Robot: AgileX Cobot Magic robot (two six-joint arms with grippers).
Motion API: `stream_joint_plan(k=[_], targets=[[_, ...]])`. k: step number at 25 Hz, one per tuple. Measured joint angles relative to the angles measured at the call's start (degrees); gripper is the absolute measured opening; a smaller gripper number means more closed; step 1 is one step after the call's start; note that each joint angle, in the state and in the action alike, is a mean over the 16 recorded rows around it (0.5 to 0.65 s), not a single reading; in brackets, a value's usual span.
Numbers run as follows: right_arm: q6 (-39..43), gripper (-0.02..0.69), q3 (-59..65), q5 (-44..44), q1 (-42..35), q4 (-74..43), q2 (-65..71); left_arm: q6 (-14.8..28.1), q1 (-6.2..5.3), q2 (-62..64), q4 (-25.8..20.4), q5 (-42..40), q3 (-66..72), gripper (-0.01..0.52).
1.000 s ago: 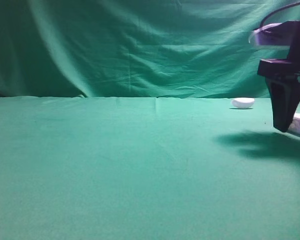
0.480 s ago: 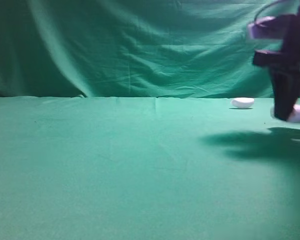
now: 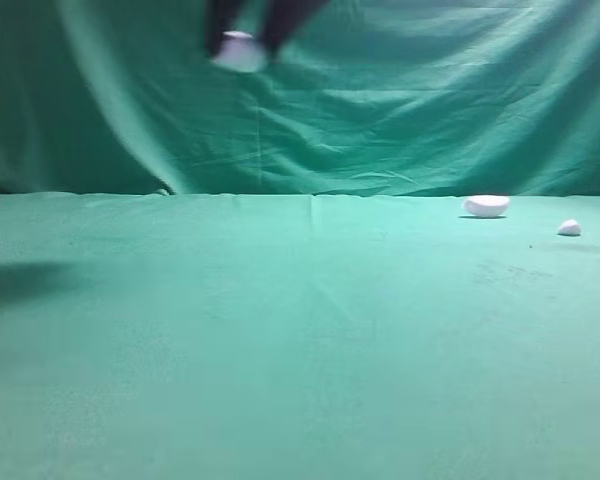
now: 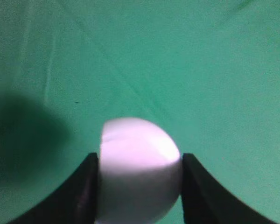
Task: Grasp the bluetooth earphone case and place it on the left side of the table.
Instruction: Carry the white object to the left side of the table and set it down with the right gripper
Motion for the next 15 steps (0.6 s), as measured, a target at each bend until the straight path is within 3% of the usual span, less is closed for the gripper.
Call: stream_joint_plan(k=[6, 15], targets=[[0.0, 0.349, -3.9, -4.1, 3.8, 0.2, 7.4, 0.0, 0.0, 0.0, 0.0, 0.0, 0.0, 0.0], [1.2, 0.5, -4.4, -4.7, 4.8, 0.3, 8.7, 0.0, 0.0, 0.0, 0.0, 0.0, 0.0, 0.0]])
